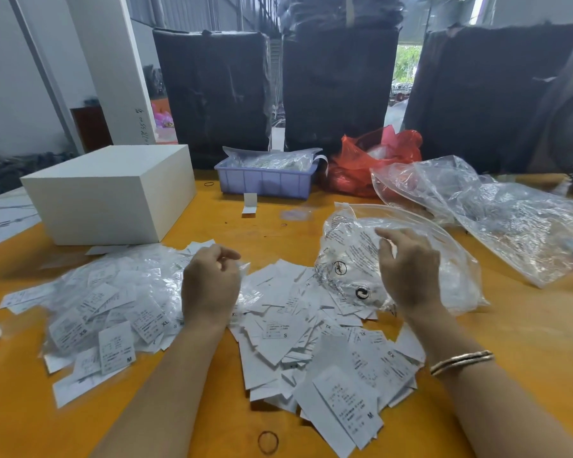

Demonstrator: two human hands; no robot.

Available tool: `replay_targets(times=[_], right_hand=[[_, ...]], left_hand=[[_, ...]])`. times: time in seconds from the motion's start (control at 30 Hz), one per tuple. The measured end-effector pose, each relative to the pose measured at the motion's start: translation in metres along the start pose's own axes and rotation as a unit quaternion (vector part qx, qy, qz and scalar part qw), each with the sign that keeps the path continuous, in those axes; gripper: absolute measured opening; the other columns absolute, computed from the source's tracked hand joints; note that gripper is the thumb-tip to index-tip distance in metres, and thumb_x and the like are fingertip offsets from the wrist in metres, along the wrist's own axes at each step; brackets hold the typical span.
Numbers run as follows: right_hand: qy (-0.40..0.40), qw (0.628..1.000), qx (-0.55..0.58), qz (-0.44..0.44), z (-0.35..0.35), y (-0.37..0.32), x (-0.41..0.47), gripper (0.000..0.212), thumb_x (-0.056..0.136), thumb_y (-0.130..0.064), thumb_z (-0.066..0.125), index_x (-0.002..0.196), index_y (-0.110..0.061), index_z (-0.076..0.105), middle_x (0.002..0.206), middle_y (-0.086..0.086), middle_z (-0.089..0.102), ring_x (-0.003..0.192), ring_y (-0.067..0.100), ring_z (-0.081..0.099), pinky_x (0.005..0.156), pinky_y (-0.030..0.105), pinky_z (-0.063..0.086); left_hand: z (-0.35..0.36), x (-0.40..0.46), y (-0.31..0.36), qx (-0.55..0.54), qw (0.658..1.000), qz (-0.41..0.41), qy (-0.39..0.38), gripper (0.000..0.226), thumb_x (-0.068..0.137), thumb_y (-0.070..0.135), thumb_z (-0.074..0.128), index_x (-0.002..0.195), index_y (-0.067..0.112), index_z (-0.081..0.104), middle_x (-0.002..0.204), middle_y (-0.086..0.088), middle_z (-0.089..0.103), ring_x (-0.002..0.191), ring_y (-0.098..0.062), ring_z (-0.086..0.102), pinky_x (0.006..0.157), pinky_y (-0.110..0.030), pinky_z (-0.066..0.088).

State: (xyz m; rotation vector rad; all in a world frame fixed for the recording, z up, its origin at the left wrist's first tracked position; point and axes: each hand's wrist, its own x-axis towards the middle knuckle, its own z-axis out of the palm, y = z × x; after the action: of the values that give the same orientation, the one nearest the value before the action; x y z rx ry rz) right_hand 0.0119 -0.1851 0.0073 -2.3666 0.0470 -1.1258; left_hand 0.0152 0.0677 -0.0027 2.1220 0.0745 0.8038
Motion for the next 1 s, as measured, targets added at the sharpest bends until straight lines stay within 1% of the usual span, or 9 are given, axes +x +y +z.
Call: replay_targets(times=[0.1, 0.17, 0.33, 0.53, 0.63, 0.73, 0.87, 0.93, 1.0], right_hand=[[-0.155, 0.97, -0.173, 0.069, 0.005, 0.022, -0.001, 0.036, 0.094, -0.023, 0.043, 0.126, -0.013, 0.055, 0.126, 0.009, 0.056, 0.112, 0.028, 0.05, 0.09, 0.04, 0.035], [-0.235, 0.935, -0.253, 0.076, 0.01, 0.027, -0.004, 0.035, 0.095, -0.028, 0.036, 0.122, -0.013, 0.052, 0.124, 0.009, 0.052, 0.111, 0.027, 0.048, 0.09, 0.039, 0.035], [-0.23, 0.929, -0.279, 0.076, 0.015, 0.028, -0.003, 0.031, 0.094, -0.029, 0.038, 0.104, -0.018, 0.065, 0.106, 0.003, 0.057, 0.1, 0.023, 0.051, 0.088, 0.039, 0.033], [-0.182, 0.961, -0.149, 0.146, 0.015, 0.031, -0.003, 0.014, 0.086, -0.026, 0.055, 0.097, -0.023, 0.064, 0.104, 0.001, 0.06, 0.105, 0.023, 0.049, 0.085, 0.036, 0.026], [-0.173, 0.963, -0.054, 0.2, 0.014, 0.033, -0.002, 0.003, 0.085, -0.025, 0.058, 0.088, -0.026, 0.058, 0.086, -0.006, 0.059, 0.104, 0.024, 0.051, 0.082, 0.034, 0.021], [-0.153, 0.964, 0.006, 0.219, 0.012, 0.035, -0.004, 0.012, 0.088, -0.026, 0.056, 0.098, -0.024, 0.063, 0.083, -0.008, 0.058, 0.103, 0.024, 0.052, 0.084, 0.034, 0.023], [-0.114, 0.963, 0.053, 0.24, 0.007, 0.034, -0.004, 0.027, 0.087, -0.021, 0.06, 0.113, -0.022, 0.066, 0.103, -0.001, 0.068, 0.107, 0.024, 0.055, 0.095, 0.038, 0.029], [-0.107, 0.954, 0.095, 0.263, 0.005, 0.034, -0.004, 0.024, 0.084, -0.02, 0.063, 0.107, -0.026, 0.069, 0.101, -0.003, 0.069, 0.105, 0.022, 0.057, 0.101, 0.042, 0.033], [-0.101, 0.942, 0.151, 0.283, 0.002, 0.032, -0.004, 0.014, 0.083, -0.021, 0.065, 0.087, -0.033, 0.068, 0.088, -0.009, 0.068, 0.099, 0.019, 0.059, 0.101, 0.047, 0.036]], left_hand=[[-0.004, 0.001, -0.009, 0.117, 0.993, -0.019, -0.006, 0.025, 0.09, 0.009, 0.045, 0.09, 0.02, 0.067, 0.096, -0.004, 0.067, 0.081, -0.018, 0.05, 0.078, -0.034, 0.04], [-0.004, 0.0, -0.011, 0.204, 0.978, -0.017, -0.03, 0.028, 0.09, 0.013, 0.045, 0.097, 0.026, 0.069, 0.097, -0.004, 0.067, 0.089, -0.022, 0.051, 0.08, -0.037, 0.029], [-0.002, -0.002, -0.015, 0.322, 0.945, 0.003, -0.055, 0.045, 0.088, 0.012, 0.048, 0.125, 0.036, 0.057, 0.115, 0.0, 0.062, 0.108, -0.022, 0.045, 0.077, -0.034, 0.019], [0.007, -0.007, -0.005, 0.244, 0.965, 0.09, -0.039, 0.037, 0.082, 0.008, 0.056, 0.111, 0.028, 0.067, 0.113, 0.0, 0.063, 0.11, -0.025, 0.046, 0.08, -0.033, 0.021], [0.014, -0.012, 0.0, 0.167, 0.976, 0.121, -0.063, 0.031, 0.081, 0.006, 0.06, 0.102, 0.026, 0.07, 0.106, 0.002, 0.066, 0.109, -0.025, 0.049, 0.08, -0.031, 0.021], [0.019, -0.015, 0.002, 0.118, 0.982, 0.123, -0.084, 0.029, 0.082, 0.006, 0.059, 0.099, 0.026, 0.071, 0.105, 0.006, 0.067, 0.11, -0.022, 0.049, 0.08, -0.03, 0.021], [0.021, -0.017, 0.003, 0.079, 0.986, 0.105, -0.102, 0.029, 0.084, 0.006, 0.057, 0.1, 0.027, 0.07, 0.105, 0.01, 0.066, 0.111, -0.019, 0.049, 0.082, -0.03, 0.024], [0.022, -0.017, 0.004, 0.072, 0.987, 0.1, -0.107, 0.03, 0.085, 0.006, 0.056, 0.1, 0.028, 0.069, 0.104, 0.011, 0.066, 0.111, -0.018, 0.048, 0.083, -0.03, 0.025], [0.022, -0.017, 0.005, 0.067, 0.987, 0.096, -0.111, 0.03, 0.085, 0.006, 0.056, 0.1, 0.029, 0.069, 0.103, 0.013, 0.065, 0.111, -0.017, 0.048, 0.083, -0.029, 0.024]])
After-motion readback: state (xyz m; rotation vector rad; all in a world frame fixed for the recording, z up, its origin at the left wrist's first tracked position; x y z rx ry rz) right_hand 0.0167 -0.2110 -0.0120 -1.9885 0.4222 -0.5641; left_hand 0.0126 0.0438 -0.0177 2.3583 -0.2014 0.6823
